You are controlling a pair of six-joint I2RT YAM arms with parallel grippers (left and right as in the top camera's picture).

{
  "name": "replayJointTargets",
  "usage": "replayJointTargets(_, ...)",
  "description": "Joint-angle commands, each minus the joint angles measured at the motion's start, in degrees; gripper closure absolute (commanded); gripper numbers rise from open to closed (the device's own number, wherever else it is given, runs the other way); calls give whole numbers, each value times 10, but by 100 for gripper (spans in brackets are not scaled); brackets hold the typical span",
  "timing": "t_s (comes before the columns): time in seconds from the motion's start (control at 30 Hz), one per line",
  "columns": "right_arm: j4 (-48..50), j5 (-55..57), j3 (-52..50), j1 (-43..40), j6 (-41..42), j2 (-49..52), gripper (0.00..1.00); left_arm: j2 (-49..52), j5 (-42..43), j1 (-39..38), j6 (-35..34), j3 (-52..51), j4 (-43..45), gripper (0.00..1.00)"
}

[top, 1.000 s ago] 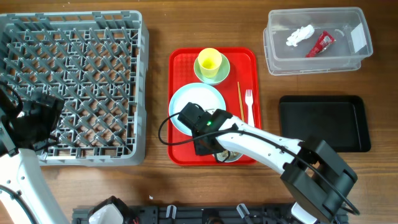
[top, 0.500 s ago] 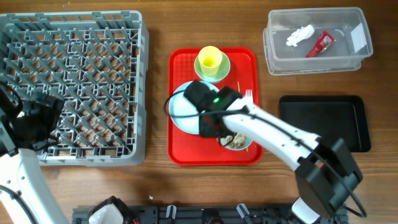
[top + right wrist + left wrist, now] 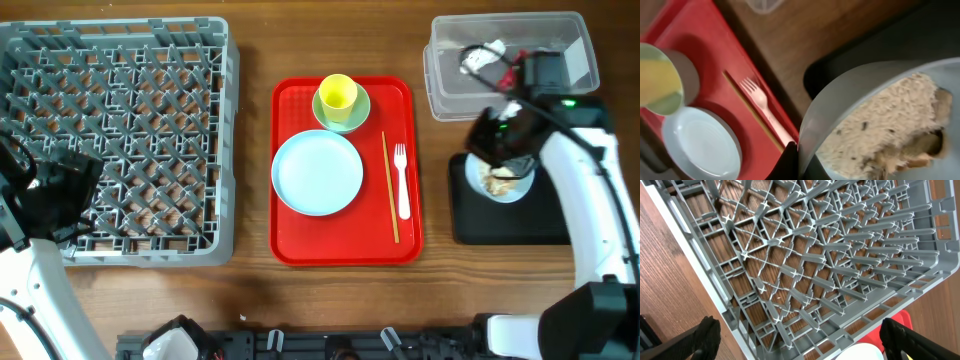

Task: Sort waste into correct bins and load items into the dishwasher rack
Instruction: 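Lift the bowl with the right gripper and tip rice onto the black tray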

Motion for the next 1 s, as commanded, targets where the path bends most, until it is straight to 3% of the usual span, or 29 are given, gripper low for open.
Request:
replayJointTargets(0.0,19,-121,-2,-78,-92,2,96,-3,-5,3,-8,10,1,0)
replayJointTargets(0.23,22,-293,-2,-214,-190,72,96,-3,-5,3,-7,10,1,0)
replayJointTargets(0.33,25,-311,-2,-246,-203,113,96,-3,-5,3,-7,10,1,0)
replayJointTargets(0.47,10,-460,-2,-302,-254,161,96,-3,-5,3,-7,10,1,0)
replayJointTargets(0.73,-19,-570,-2,-366,-299,167,96,-3,-5,3,-8,10,1,0)
replayJointTargets(0.83,12,-519,-2,-378,-282,168,96,-3,-5,3,-7,10,1,0)
replayJointTargets(0.97,-16,-552,-2,-387,-311,174,96,-3,-5,3,-7,10,1,0)
